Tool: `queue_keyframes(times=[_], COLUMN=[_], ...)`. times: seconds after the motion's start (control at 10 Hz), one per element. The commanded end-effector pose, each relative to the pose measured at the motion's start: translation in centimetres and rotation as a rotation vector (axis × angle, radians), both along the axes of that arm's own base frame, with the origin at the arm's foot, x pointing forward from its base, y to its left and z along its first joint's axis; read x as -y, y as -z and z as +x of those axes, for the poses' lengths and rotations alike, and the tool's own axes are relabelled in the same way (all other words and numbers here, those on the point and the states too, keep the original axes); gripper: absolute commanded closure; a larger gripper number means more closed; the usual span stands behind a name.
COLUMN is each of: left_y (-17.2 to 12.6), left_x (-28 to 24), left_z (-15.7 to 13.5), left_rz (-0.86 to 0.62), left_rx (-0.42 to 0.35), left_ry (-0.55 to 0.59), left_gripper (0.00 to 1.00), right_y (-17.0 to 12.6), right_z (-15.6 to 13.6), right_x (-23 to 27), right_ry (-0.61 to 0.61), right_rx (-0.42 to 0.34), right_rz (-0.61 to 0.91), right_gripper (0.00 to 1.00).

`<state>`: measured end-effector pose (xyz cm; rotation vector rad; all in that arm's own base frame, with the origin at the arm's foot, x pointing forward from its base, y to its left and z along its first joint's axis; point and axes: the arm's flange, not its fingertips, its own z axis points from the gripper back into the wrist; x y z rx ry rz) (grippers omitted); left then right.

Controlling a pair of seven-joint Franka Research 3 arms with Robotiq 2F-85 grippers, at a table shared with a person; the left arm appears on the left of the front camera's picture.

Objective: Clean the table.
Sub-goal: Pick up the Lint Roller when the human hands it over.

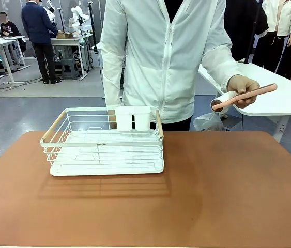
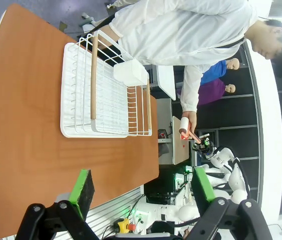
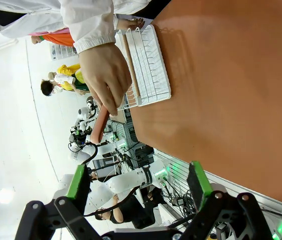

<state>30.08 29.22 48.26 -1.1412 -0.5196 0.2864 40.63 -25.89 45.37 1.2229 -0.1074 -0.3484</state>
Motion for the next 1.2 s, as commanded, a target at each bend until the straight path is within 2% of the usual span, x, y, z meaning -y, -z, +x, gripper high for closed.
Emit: queue_keyframes(times=[0.0,0.8,0.9,1.0,1.1], left_y=[-0.1,-0.1,-0.1,-0.1,-0.1], left_x=[-0.2,-0.2,-0.2,-0.2,-0.2], left_z=[-0.1,-0.1,-0.1,-0.1,-0.1], left_rz=[-0.004,-0.004,-0.004,-0.004,-0.004], left_rx=[0.009,0.009,0.009,0.009,0.009], left_ry=[-0.002,-0.002,-0.002,-0.002,-0.002], left_gripper=[0.0,0.0,0.0,0.0,0.0], right_y=[-0.2,0.0,-2.9,-5.8,-8.2], right_z=[-0.1,0.0,-1.7,-3.4,-5.0], right_x=[0.0,0.0,-1.3,-2.5,-4.0], right_ry=[0.002,0.0,0.067,0.149,0.163], right_rx=[0.005,0.0,0.039,-0.023,-0.082], right_rz=[-0.003,0.0,-0.024,-0.059,-0.121], right_gripper=[0.0,0.0,0.0,0.0,0.0])
